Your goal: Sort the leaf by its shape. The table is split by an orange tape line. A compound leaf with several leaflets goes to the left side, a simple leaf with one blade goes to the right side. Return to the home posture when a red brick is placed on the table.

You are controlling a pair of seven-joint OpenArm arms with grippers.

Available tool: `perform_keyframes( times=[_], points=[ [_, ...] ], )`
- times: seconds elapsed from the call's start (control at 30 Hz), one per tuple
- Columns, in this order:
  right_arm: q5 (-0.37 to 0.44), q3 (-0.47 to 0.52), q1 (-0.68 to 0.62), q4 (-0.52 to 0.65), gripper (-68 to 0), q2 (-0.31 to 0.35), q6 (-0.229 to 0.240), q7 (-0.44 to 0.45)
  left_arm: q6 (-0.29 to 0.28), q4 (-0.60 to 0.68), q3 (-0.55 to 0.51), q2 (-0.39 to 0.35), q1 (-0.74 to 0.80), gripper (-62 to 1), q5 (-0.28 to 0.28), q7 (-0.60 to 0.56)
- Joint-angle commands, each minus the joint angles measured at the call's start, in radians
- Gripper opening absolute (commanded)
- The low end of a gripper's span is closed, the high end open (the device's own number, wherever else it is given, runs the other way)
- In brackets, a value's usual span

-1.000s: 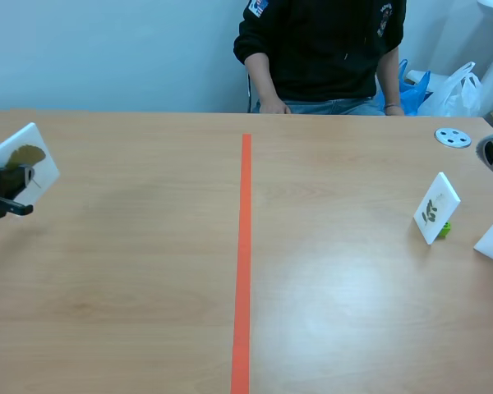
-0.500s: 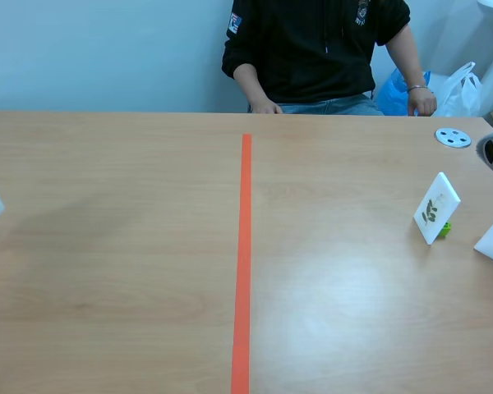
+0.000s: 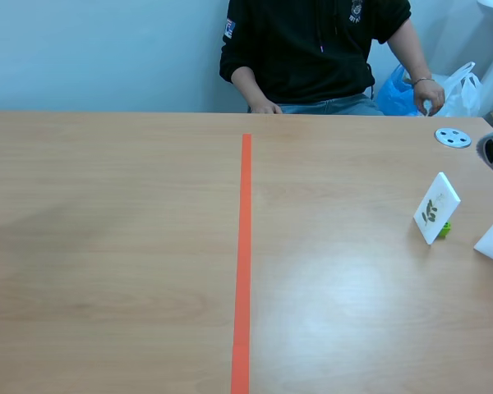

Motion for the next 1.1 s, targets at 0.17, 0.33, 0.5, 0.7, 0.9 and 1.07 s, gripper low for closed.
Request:
perform_keyframes(
  times=[0.17,0.33,0.5,0.7,0.9,1.07],
  points=[
    [0.012,0.008,0.01,0.001,-16.9,0.01,0.001,0.026,0.0,-0.004,-0.014,0.016,-0.019,-55.2,-0.007,-0.028],
    [0.012,0.008,0.01,0.001,-16.9,0.01,0.001,0.029,0.022,-0.004,-0.014,0.043,-0.01,-49.1,-0.006,-0.029],
    [0.012,0.008,0.015,0.001,-16.9,0.01,0.001,0.03,0.034,-0.004,-0.013,0.055,-0.002,-27.6,0.027,-0.04],
    [0.012,0.008,0.015,0.001,-16.9,0.01,0.001,0.03,0.034,-0.004,-0.013,0.054,-0.003,-13.1,0.027,-0.04],
    [0.012,0.008,0.015,0.001,-16.9,0.01,0.001,0.03,0.034,-0.002,-0.013,0.049,-0.003,1.4,0.027,-0.044],
    [0.012,0.008,0.015,0.001,-16.9,0.01,0.001,0.03,0.034,0.028,-0.013,0.03,0.005,1.4,0.027,-0.043]
  ],
)
